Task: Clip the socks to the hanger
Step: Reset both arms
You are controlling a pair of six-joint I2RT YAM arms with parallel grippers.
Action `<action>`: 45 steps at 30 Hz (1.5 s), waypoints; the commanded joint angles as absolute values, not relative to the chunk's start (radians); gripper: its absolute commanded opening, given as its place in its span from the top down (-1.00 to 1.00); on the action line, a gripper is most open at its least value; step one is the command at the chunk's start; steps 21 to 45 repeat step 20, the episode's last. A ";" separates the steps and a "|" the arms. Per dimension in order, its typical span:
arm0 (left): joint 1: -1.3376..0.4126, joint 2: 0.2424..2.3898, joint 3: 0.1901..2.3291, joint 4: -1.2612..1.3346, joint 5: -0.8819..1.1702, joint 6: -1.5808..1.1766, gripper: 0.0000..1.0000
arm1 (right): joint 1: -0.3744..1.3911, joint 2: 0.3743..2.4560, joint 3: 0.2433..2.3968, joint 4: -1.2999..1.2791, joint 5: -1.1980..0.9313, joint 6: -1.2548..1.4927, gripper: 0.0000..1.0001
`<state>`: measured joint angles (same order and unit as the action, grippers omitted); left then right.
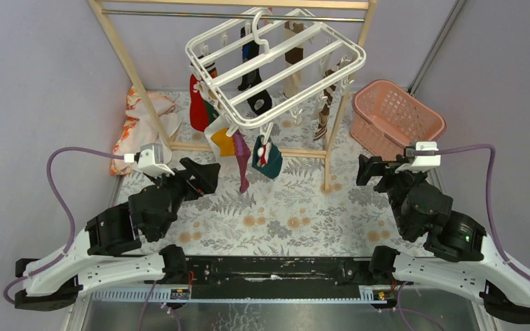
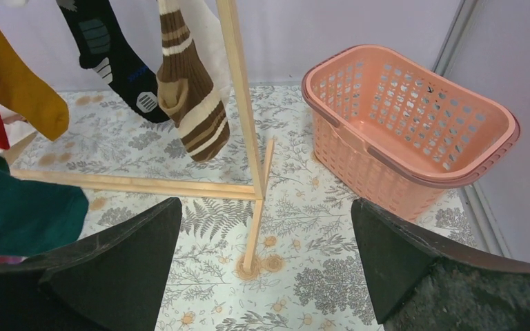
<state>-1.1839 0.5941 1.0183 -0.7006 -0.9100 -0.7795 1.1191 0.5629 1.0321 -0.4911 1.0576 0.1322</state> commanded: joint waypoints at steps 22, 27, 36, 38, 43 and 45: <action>-1.189 0.642 1.024 -0.713 -0.916 -0.830 -0.97 | 1.123 0.568 0.939 -0.507 1.038 0.212 -0.99; -1.189 0.642 1.024 -0.713 -0.916 -0.830 -0.97 | 1.123 0.568 0.939 -0.507 1.038 0.212 -0.99; -1.189 0.642 1.024 -0.713 -0.916 -0.830 -0.97 | 1.123 0.568 0.939 -0.507 1.038 0.212 -0.99; -1.189 0.642 1.024 -0.713 -0.916 -0.830 -0.97 | 1.123 0.568 0.939 -0.507 1.038 0.212 -0.99; -1.189 0.642 1.024 -0.713 -0.916 -0.830 -0.97 | 1.123 0.568 0.939 -0.507 1.038 0.212 -0.99; -1.189 0.642 1.024 -0.713 -0.916 -0.830 -0.97 | 1.123 0.568 0.939 -0.507 1.038 0.212 -0.99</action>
